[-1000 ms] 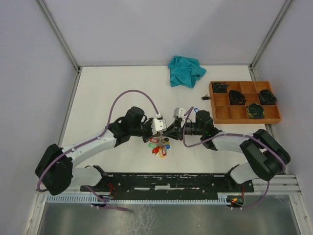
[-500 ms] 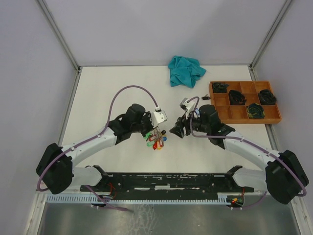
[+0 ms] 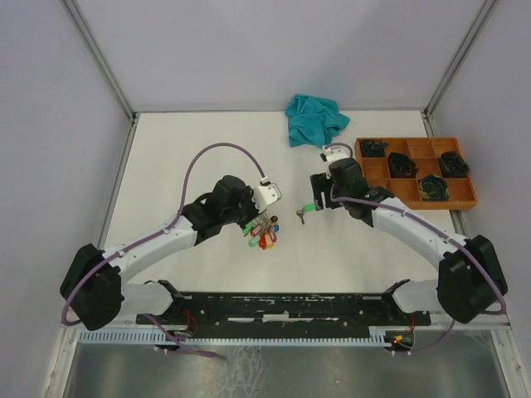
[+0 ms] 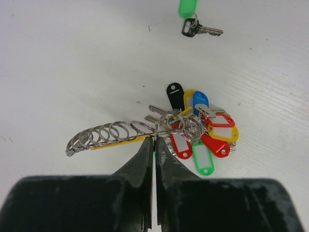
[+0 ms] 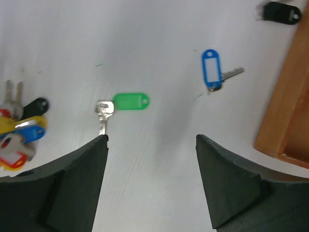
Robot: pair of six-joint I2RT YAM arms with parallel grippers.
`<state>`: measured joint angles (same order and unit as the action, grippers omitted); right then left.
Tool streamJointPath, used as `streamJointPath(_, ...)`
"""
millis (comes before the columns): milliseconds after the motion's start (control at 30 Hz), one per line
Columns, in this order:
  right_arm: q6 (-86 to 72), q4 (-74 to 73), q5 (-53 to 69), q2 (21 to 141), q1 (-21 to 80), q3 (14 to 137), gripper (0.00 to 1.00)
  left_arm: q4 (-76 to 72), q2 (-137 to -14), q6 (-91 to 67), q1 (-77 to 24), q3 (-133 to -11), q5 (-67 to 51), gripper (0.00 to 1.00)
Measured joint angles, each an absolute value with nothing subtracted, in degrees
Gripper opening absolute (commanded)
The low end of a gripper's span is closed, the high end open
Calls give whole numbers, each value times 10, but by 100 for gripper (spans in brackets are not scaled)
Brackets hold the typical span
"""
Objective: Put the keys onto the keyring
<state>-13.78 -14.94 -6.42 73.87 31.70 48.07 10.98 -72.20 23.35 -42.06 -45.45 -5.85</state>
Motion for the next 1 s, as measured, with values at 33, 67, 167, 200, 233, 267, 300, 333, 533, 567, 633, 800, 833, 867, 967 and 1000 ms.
streamJointPath(33, -140, -165, -89, 759, 310, 498, 75, 110, -720, 233, -421, -455, -58, 3)
streamJointPath(67, -142, -180, -110, 781, 302, 515, 72, 110, -718, 233, -421, -455, -58, 3)
streamJointPath(167, -147, -207, -147, 840, 276, 557, 64, 111, -712, 233, -421, -457, -58, 3)
streamJointPath(200, -149, -211, -155, 861, 266, 571, 62, 111, -710, 233, -421, -458, -58, 3)
streamJointPath(233, -150, -214, -158, 879, 257, 582, 62, 111, -709, 233, -421, -458, -58, 3)
streamJointPath(267, -152, -218, -162, 896, 249, 591, 60, 111, -708, 233, -421, -459, -58, 3)
streamJointPath(300, -154, -221, -164, 913, 241, 601, 58, 111, -708, 233, -421, -460, -58, 3)
streamJointPath(333, -154, -222, -165, 929, 234, 611, 56, 111, -708, 233, -421, -460, -58, 3)
streamJointPath(533, -151, -226, -159, 1015, 209, 678, 56, 111, -708, 233, -421, -460, -58, 3)
streamJointPath(567, -151, -227, -156, 1026, 207, 688, 56, 111, -708, 233, -421, -461, -59, 3)
streamJointPath(633, -151, -229, -154, 1048, 204, 710, 56, 113, -708, 233, -421, -462, -59, 3)
streamJointPath(800, -156, -233, -148, 1089, 197, 737, 54, 119, -708, 233, -421, -463, -60, 3)
streamJointPath(833, -159, -235, -148, 1095, 196, 738, 54, 120, -708, 233, -421, -463, -60, 3)
streamJointPath(867, -161, -237, -146, 1100, 196, 738, 54, 120, -708, 233, -421, -463, -61, 3)
streamJointPath(967, -171, -246, -140, 1116, 194, 738, 50, 122, -708, 233, -421, -464, -61, 3)
streamJointPath(1000, -173, -246, -138, 1116, 194, 740, 48, 123, -708, 233, -421, -464, -61, 3)
